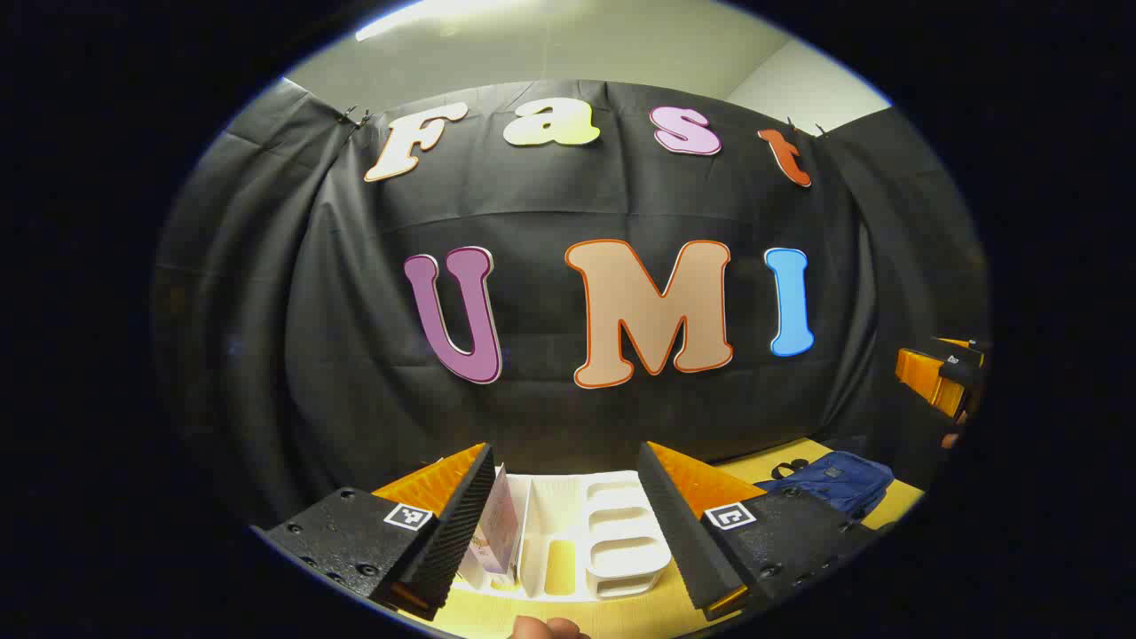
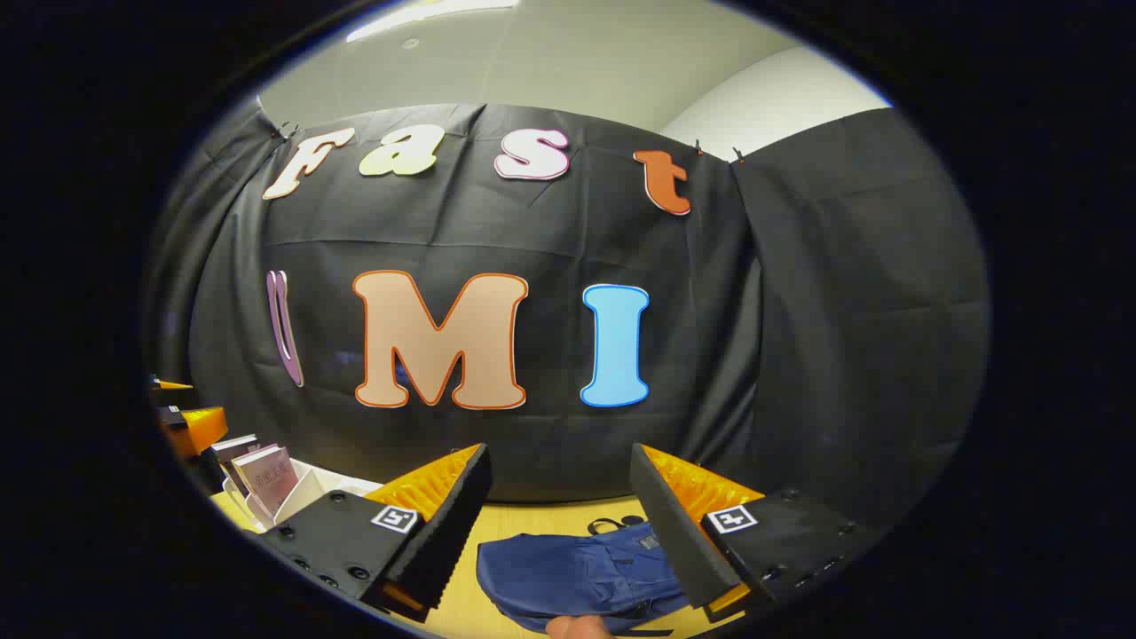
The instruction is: Open the schoolbag, grab two books from the bookshelf and put them into the schoolbag.
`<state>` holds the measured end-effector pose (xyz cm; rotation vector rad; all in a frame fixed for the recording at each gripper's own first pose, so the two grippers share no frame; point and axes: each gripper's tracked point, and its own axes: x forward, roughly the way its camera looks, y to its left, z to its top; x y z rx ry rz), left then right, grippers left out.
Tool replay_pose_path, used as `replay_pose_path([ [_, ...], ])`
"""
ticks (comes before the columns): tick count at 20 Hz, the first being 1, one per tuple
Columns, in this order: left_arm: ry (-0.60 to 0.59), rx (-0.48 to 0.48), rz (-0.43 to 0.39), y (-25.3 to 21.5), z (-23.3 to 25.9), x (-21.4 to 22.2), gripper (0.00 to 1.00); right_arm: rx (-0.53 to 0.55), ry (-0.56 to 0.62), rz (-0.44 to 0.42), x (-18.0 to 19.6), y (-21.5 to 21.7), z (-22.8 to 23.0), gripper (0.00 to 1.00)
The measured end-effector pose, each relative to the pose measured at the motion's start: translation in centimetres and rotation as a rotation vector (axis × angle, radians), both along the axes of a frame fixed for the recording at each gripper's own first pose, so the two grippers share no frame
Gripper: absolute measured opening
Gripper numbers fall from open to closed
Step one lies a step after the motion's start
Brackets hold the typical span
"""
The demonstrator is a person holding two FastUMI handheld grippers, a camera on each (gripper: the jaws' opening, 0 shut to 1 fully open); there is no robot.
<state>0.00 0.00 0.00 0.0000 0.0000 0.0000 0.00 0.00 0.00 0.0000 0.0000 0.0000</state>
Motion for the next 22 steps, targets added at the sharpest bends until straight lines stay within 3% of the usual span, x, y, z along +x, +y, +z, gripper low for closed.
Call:
replay_pose_path([
  [22, 0.043, 0.007, 0.021, 0.6, -1.0, 0.2, 0.96, -0.015, -0.015, 0.05, 0.8, 1.5, 0.3, 0.98],
])
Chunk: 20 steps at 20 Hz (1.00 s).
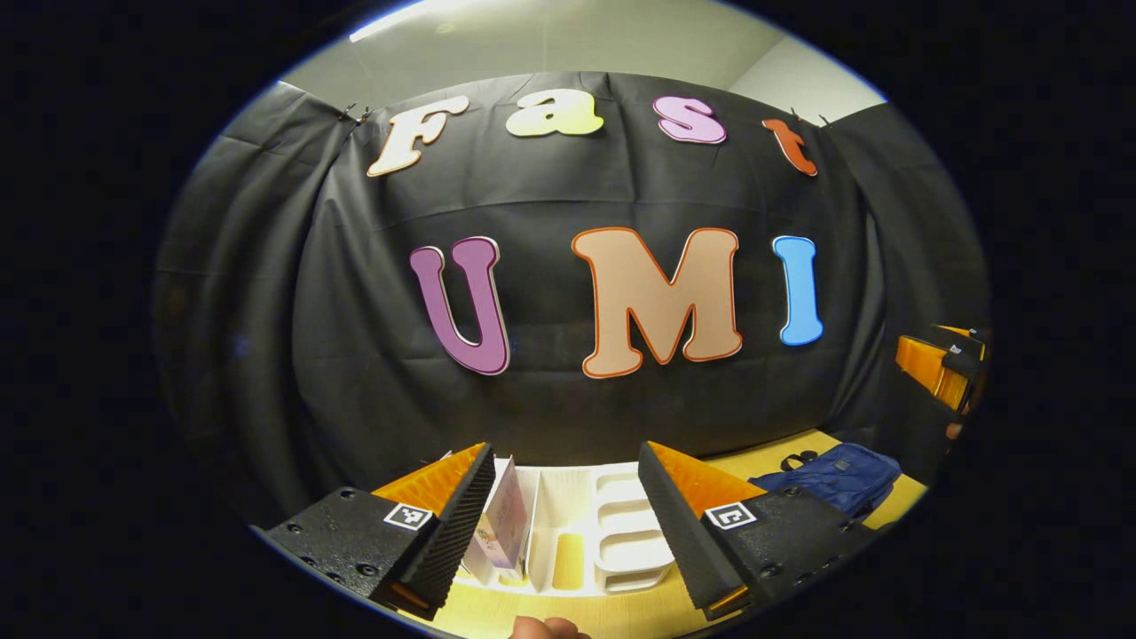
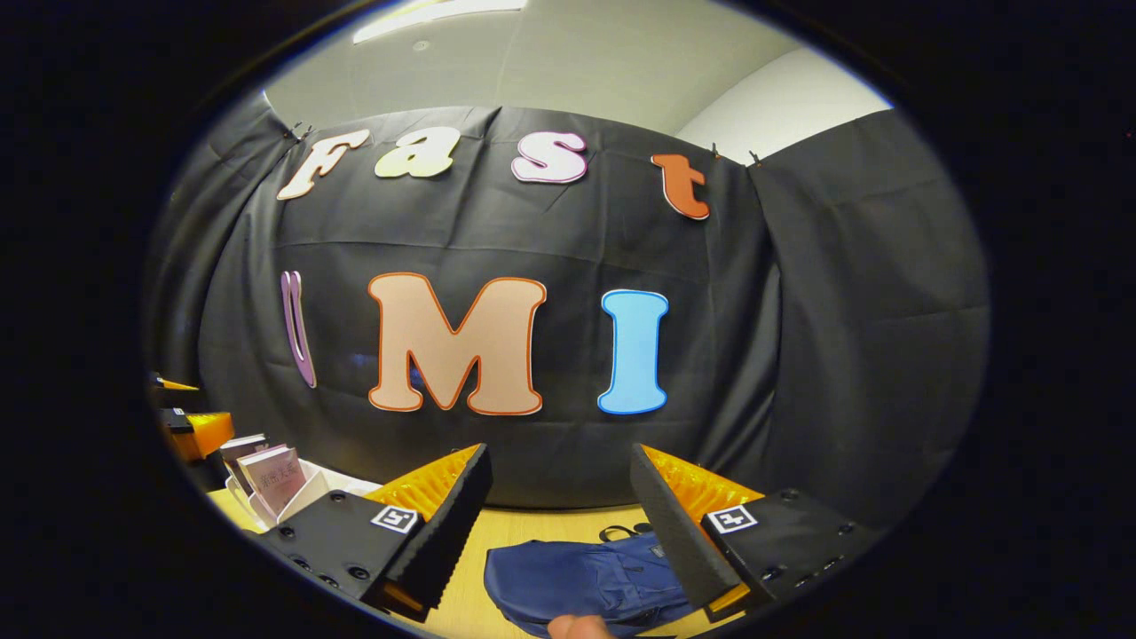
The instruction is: Open the schoolbag, grab two books from the bookshelf and put them into the schoolbag.
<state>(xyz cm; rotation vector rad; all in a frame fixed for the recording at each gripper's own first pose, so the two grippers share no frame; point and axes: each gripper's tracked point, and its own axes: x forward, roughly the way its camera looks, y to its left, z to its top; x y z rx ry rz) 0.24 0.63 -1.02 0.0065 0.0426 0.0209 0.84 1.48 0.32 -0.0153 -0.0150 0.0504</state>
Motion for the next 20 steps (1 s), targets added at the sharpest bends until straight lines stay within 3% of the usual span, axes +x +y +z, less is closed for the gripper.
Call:
replay_pose_path([
  [4, 0.004, 0.0, 0.004, 0.1, -0.1, 0.2, 0.96, -0.04, 0.004, 0.016, 0.4, 0.3, -0.4, 1.0],
  [10, 0.039, -0.009, 0.018, 0.7, -1.2, 0.3, 0.96, -0.268, 0.006, 0.081, 0.6, 0.1, -3.0, 0.98],
  [15, 0.045, -0.005, 0.044, 1.6, -1.5, 0.3, 0.95, -0.622, 0.014, 0.191, -0.9, 0.7, -9.4, 1.0],
  [17, 0.048, -0.006, 0.059, 2.1, -1.6, 0.3, 0.96, -0.756, 0.02, 0.284, -2.0, 1.7, -13.0, 0.9],
  [20, 0.06, -0.011, 0.078, 2.7, -2.0, 0.1, 0.96, -0.933, 0.083, 0.366, -2.7, 1.7, -19.7, 0.89],
])
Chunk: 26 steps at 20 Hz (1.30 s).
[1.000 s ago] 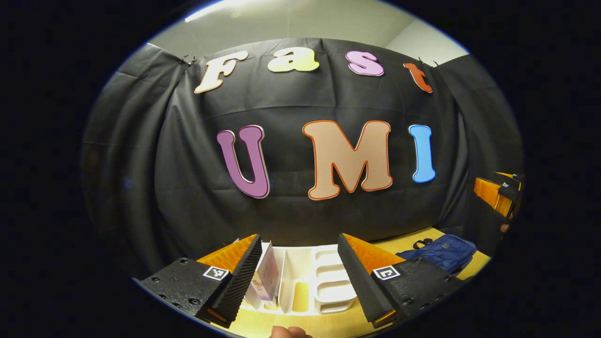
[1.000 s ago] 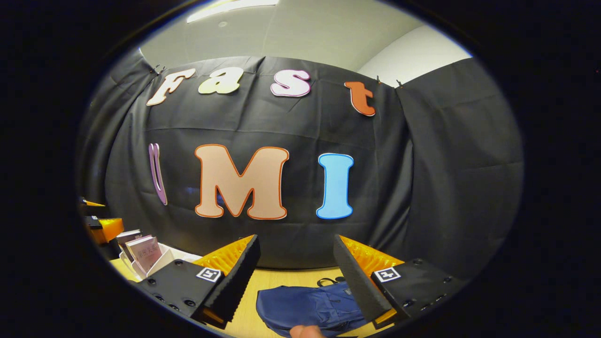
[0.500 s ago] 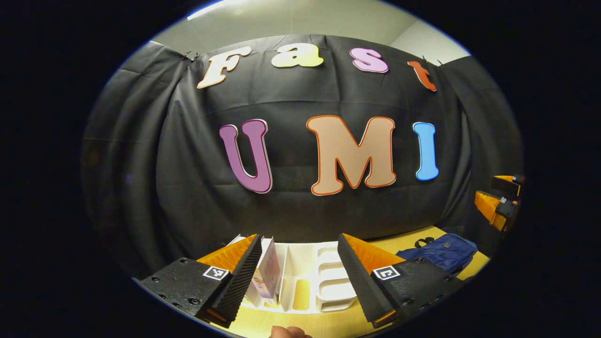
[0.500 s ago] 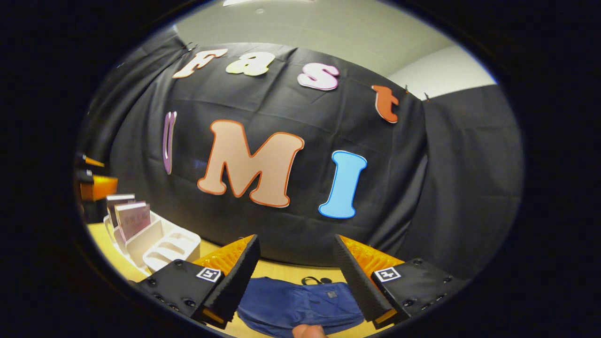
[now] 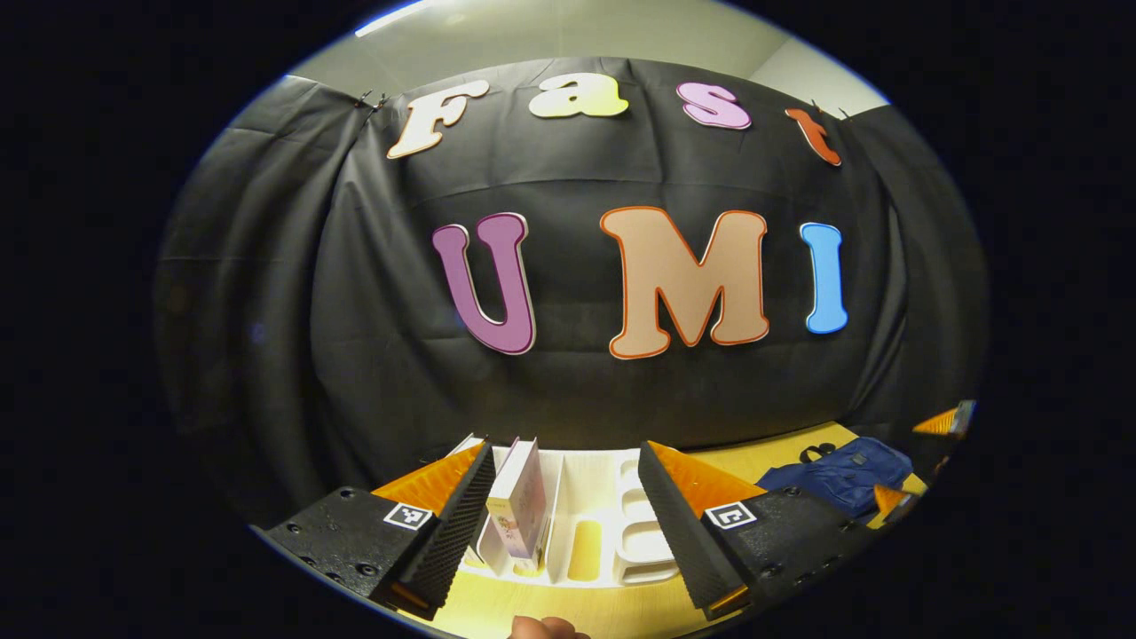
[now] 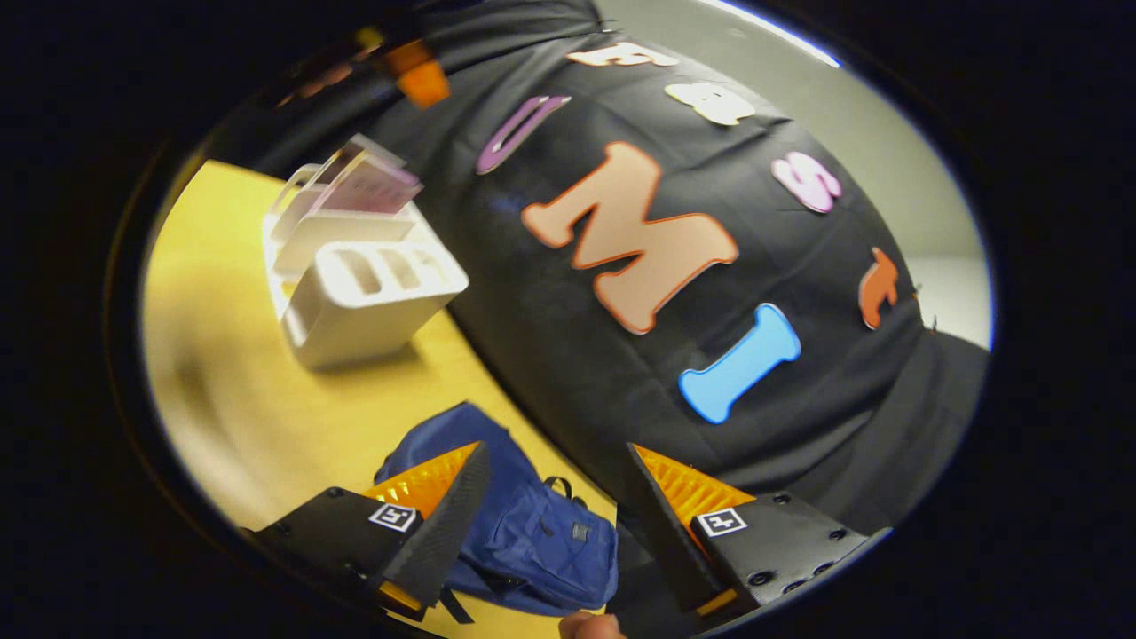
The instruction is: Open the schoolbag, grab two books from the bookshelf and put them into the schoolbag.
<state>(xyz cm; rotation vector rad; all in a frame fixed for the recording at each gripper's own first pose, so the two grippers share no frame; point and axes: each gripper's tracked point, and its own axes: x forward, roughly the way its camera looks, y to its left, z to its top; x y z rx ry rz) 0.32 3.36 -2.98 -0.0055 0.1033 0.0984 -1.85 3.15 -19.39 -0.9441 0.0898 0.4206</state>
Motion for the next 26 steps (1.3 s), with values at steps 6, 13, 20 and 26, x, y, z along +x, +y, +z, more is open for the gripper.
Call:
replay_pose_path([
  [6, 0.007, -0.013, 0.038, 1.2, -0.3, -0.5, 0.95, -0.257, 0.142, 0.091, 1.3, -0.5, -10.5, 0.88],
  [13, 0.035, -0.029, 0.078, 1.9, -1.1, -1.2, 0.96, -0.429, 0.191, 0.149, 3.8, -0.1, -16.7, 0.98],
  [20, 0.054, -0.066, 0.098, 2.2, -1.7, -1.5, 0.95, -0.476, 0.25, 0.227, 4.2, 2.1, -18.9, 0.77],
  [26, 0.042, -0.07, 0.096, 2.2, -1.6, -1.6, 0.95, -0.478, 0.323, 0.152, 5.2, 1.6, -19.6, 0.23],
])
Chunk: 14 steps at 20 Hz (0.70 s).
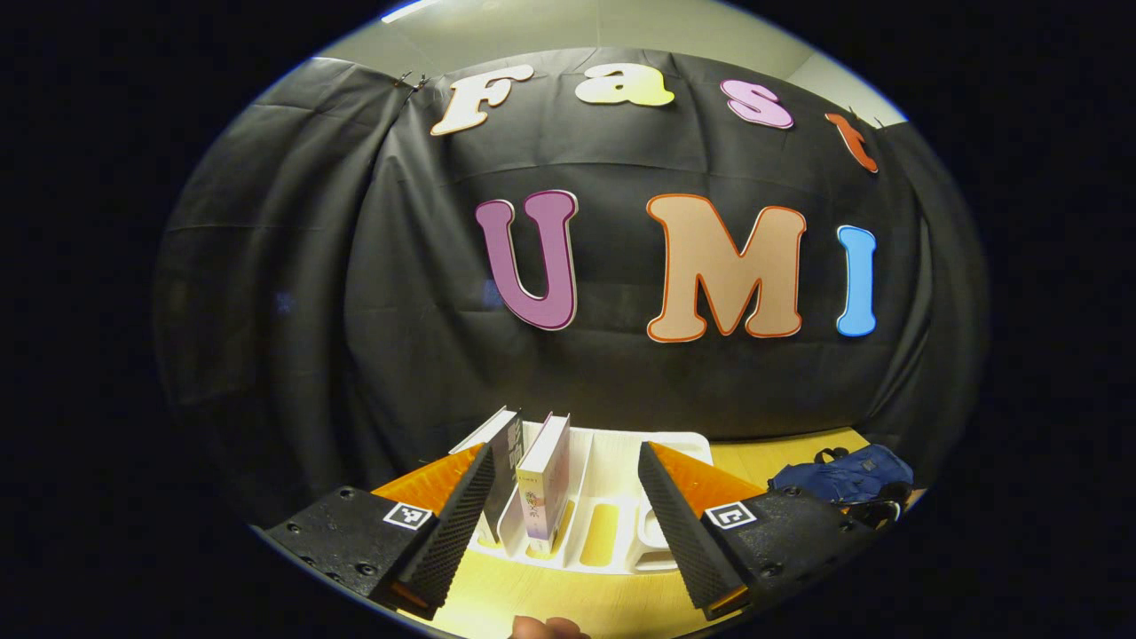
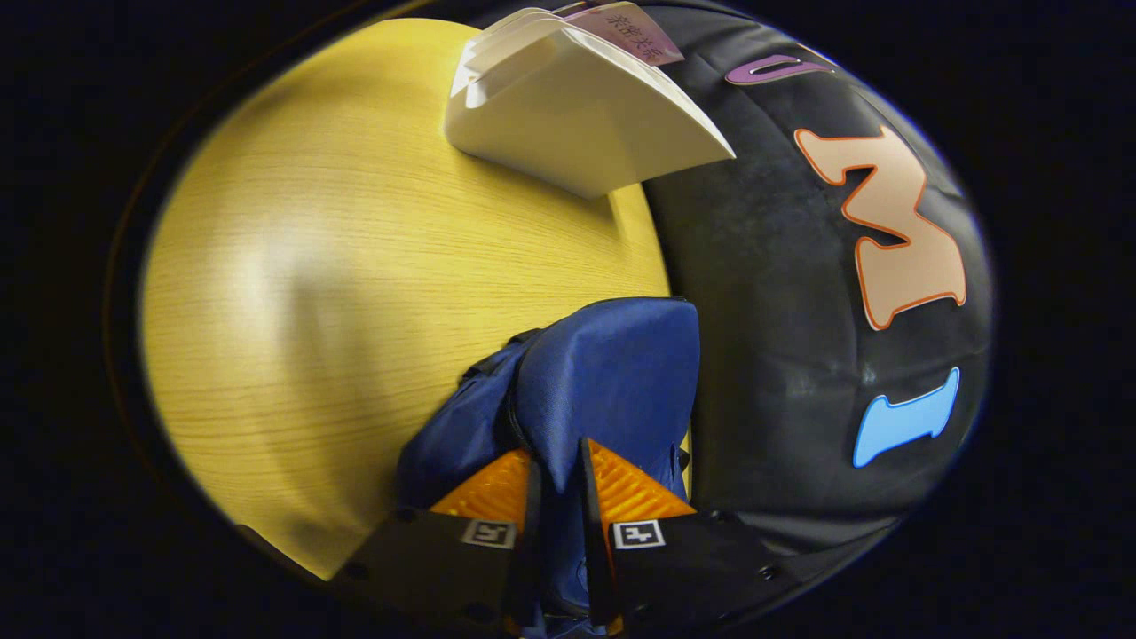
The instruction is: Open the schoolbag, grab two books from the bookshelf and put them into the schoolbag.
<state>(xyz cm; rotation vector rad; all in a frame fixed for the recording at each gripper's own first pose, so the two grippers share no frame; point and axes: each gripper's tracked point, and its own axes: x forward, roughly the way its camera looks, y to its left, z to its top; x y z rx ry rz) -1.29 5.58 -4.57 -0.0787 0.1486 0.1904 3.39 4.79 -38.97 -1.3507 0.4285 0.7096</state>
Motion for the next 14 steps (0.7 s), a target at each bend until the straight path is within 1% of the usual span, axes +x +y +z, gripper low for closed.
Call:
replay_pose_path([
  [2, 0.0, -0.005, -0.002, -0.1, 0.1, -0.1, 0.95, -0.031, 0.037, -0.035, -0.1, -0.2, -0.7, 0.09],
  [3, 0.0, -0.004, -0.002, -0.1, -0.1, -0.1, 0.95, -0.036, 0.052, -0.047, -0.1, -0.2, -0.9, 0.18],
  [4, -0.001, -0.003, 0.001, 0.0, 0.0, -0.1, 0.95, -0.047, 0.056, -0.054, 0.1, -0.2, -1.0, 0.09],
  [5, -0.004, -0.003, 0.005, 0.1, 0.1, -0.2, 0.95, -0.027, 0.077, -0.076, 0.1, -0.2, -1.0, 0.0],
  [6, -0.006, -0.006, 0.008, 0.1, 0.1, -0.2, 0.94, -0.004, 0.097, -0.1, 0.0, -0.3, -0.9, 0.0],
  [7, -0.006, -0.009, 0.012, 0.2, 0.1, -0.2, 0.95, 0.012, 0.121, -0.126, 0.1, -0.4, -1.0, 0.0],
  [8, -0.005, -0.014, 0.017, 0.2, 0.0, -0.3, 0.95, 0.037, 0.144, -0.148, 0.1, -0.4, -0.9, 0.03],
  [9, -0.002, -0.02, 0.02, 0.3, 0.0, -0.3, 0.95, 0.046, 0.163, -0.164, 0.1, -0.4, -0.9, 0.04],
  [10, 0.001, -0.027, 0.024, 0.3, -0.1, -0.4, 0.95, 0.055, 0.173, -0.172, 0.2, -0.4, -0.7, 0.0],
  [12, 0.005, -0.04, 0.033, 0.3, -0.3, -0.5, 0.95, 0.073, 0.183, -0.183, 0.3, -0.3, -0.2, 0.0],
  [14, 0.007, -0.05, 0.044, 0.5, -0.3, -0.5, 0.94, 0.117, 0.186, -0.2, 0.3, -0.3, 0.8, 0.0],
])
